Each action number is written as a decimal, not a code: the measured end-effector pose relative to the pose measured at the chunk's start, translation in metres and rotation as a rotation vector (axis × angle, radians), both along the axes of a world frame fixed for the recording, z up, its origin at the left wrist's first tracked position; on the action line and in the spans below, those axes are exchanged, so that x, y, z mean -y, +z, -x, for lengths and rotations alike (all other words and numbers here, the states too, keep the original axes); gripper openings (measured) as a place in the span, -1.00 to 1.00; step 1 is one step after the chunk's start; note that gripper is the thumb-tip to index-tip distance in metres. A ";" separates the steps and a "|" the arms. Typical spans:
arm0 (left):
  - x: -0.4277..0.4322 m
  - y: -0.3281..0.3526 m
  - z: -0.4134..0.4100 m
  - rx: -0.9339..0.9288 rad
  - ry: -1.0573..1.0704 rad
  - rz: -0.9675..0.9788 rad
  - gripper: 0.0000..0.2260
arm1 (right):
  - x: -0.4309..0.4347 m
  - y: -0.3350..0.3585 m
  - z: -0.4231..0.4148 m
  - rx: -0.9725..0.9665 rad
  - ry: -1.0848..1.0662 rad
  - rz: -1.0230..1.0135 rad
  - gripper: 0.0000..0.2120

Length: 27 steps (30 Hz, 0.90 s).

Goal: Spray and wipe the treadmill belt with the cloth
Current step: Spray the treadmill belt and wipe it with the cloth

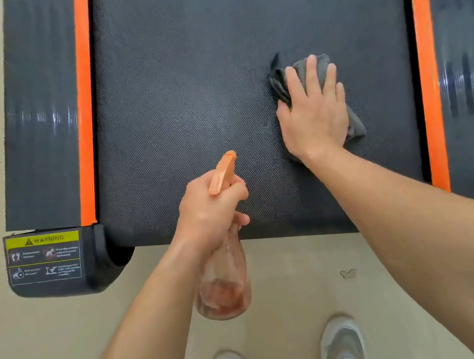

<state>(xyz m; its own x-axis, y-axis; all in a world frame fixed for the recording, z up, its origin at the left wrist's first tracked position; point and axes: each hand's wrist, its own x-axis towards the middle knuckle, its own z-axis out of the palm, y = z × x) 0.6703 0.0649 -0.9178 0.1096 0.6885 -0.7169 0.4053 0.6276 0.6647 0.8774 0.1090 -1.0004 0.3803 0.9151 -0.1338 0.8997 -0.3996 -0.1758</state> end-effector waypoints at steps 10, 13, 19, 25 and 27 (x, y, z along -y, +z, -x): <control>-0.038 -0.001 0.002 0.044 0.023 -0.133 -0.86 | 0.051 -0.012 0.010 0.050 0.702 -0.106 -0.43; -0.041 0.002 0.001 0.101 0.001 -0.152 -0.85 | -0.014 -0.005 -0.010 0.004 0.273 -0.034 -0.46; -0.038 0.009 0.021 0.155 0.068 -0.182 -0.94 | 0.088 -0.009 0.057 0.067 0.829 -0.086 -0.37; -0.025 0.008 0.049 0.214 0.144 -0.192 -0.68 | -0.001 -0.006 0.029 0.009 0.527 -0.061 -0.45; -0.018 0.004 0.053 0.212 0.182 -0.197 -0.58 | -0.029 -0.005 0.041 -0.013 0.317 -0.063 -0.47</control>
